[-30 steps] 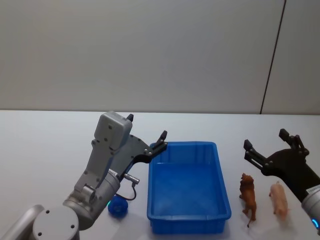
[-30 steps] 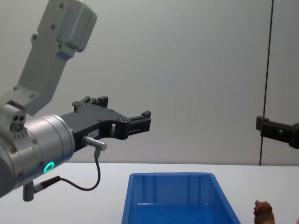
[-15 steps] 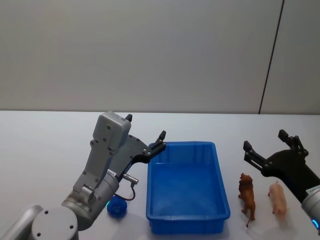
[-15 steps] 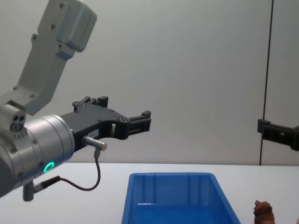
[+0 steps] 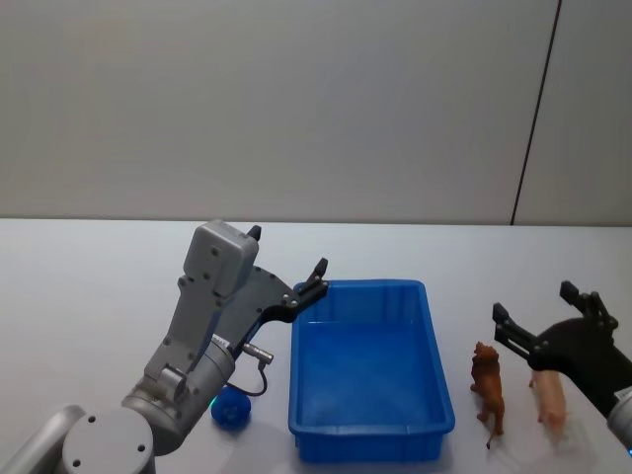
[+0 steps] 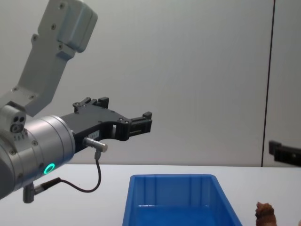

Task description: Pick up the two dolls from the table and place them into the box.

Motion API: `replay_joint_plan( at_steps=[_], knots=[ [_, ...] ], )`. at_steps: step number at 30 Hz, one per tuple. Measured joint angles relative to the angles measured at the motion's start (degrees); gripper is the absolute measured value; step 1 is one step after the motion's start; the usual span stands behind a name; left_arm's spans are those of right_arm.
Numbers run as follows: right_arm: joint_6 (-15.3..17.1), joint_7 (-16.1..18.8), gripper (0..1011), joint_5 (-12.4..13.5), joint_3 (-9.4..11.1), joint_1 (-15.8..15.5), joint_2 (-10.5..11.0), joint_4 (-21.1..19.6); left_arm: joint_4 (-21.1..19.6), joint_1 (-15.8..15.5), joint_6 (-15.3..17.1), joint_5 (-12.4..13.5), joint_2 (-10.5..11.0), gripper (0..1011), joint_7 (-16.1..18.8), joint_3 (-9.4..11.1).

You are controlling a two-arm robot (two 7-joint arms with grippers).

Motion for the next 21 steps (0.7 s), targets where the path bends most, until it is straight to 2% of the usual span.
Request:
replay_joint_plan(
  at_steps=[12,16,21],
  knots=[
    [7.34,-1.38,1001,1.03,0.87,-0.95,1.05,0.68,0.00,0.00,0.00,0.00,0.00,1001,0.00,0.00],
    [10.51,-2.02,1001,1.33,1.13,-0.96,1.16,1.81,0.00,0.00,0.00,0.00,0.00,1001,0.00,0.00],
    [12.81,-2.54,1001,1.29,1.17,-0.58,1.02,3.51,0.00,0.00,0.00,0.00,0.00,1001,0.00,0.00]
  ],
)
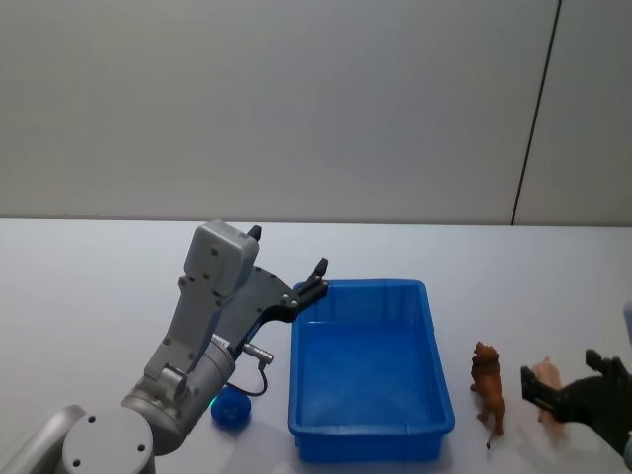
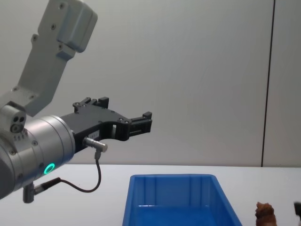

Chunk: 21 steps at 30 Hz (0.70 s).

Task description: Pick up the two dolls from the table and place them into the box.

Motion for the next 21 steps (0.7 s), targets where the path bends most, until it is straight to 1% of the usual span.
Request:
replay_joint_plan(
  at_steps=[5,11,21],
  knots=[
    [2.16,-0.30,1001,-0.51,-0.04,0.73,-0.40,2.03,0.00,0.00,0.00,0.00,0.00,1001,0.00,0.00],
    [3.74,-0.42,1001,-0.85,-0.20,1.48,-0.93,3.93,0.00,0.00,0.00,0.00,0.00,1001,0.00,0.00],
    [5.13,-0.41,1001,-0.89,-0.36,2.30,-1.70,5.77,0.00,0.00,0.00,0.00,0.00,1001,0.00,0.00]
  ],
)
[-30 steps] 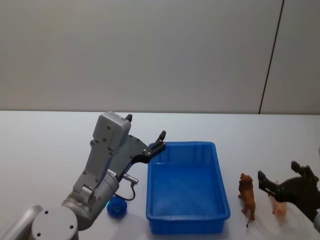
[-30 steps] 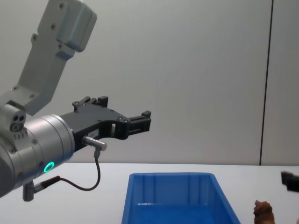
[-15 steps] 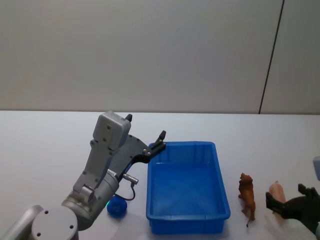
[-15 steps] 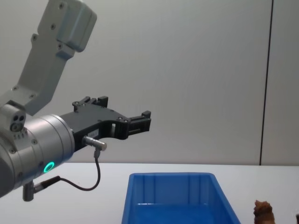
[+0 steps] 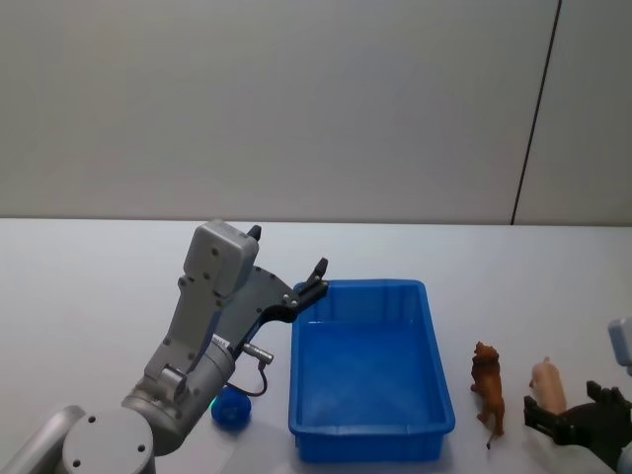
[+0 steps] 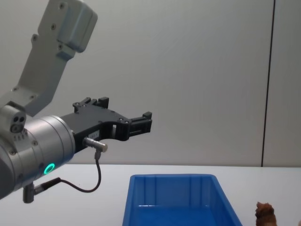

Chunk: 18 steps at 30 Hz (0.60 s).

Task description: Pick up the two dolls from the table and place them into the box.

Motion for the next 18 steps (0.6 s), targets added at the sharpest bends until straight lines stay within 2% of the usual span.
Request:
replay_joint_plan(
  at_steps=[2,6,7,18],
  knots=[
    [0.33,0.08,994,0.02,-0.04,0.17,-0.16,0.36,0.00,0.00,0.00,0.00,0.00,1001,0.00,0.00],
    [0.97,0.27,881,0.14,-0.11,0.55,-0.50,1.10,0.00,0.00,0.00,0.00,0.00,1001,0.00,0.00],
    [0.97,0.27,881,0.14,-0.11,0.55,-0.50,1.10,0.00,0.00,0.00,0.00,0.00,1001,0.00,0.00],
    [1.93,0.44,547,0.63,-0.20,1.75,-1.49,3.21,0.00,0.00,0.00,0.00,0.00,1001,0.00,0.00]
  ],
)
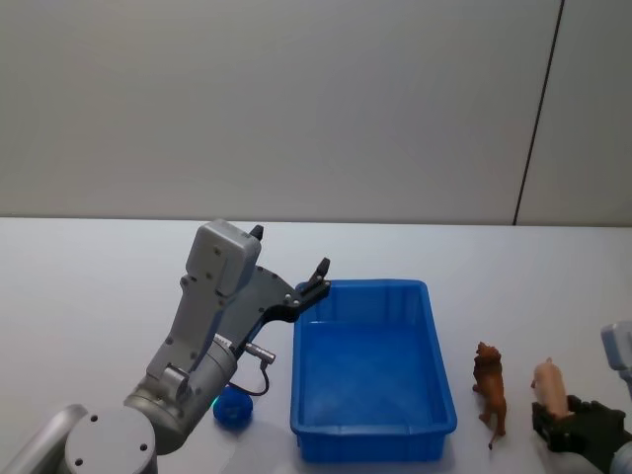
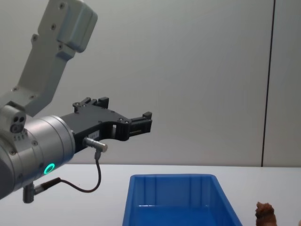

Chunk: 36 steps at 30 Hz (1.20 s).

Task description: Pick up the two dolls from the table and place them into the box.

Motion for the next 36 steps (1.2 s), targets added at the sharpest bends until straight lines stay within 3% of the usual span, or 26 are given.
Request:
replay_joint_plan(
  at_steps=[4,6,23,36],
  knots=[
    [-0.04,0.00,393,0.05,0.00,0.37,-0.30,0.46,0.00,0.00,0.00,0.00,0.00,1001,0.00,0.00],
    [-0.20,-0.02,369,0.05,0.01,0.47,-0.38,0.52,0.00,0.00,0.00,0.00,0.00,1001,0.00,0.00],
    [-5.98,-0.09,369,-2.39,0.09,1.33,-0.82,-1.82,0.00,0.00,0.00,0.00,0.00,1001,0.00,0.00],
    [-9.14,5.28,369,-4.65,-0.69,3.43,-1.65,-5.31,0.00,0.00,0.00,0.00,0.00,1001,0.00,0.00]
  ],
)
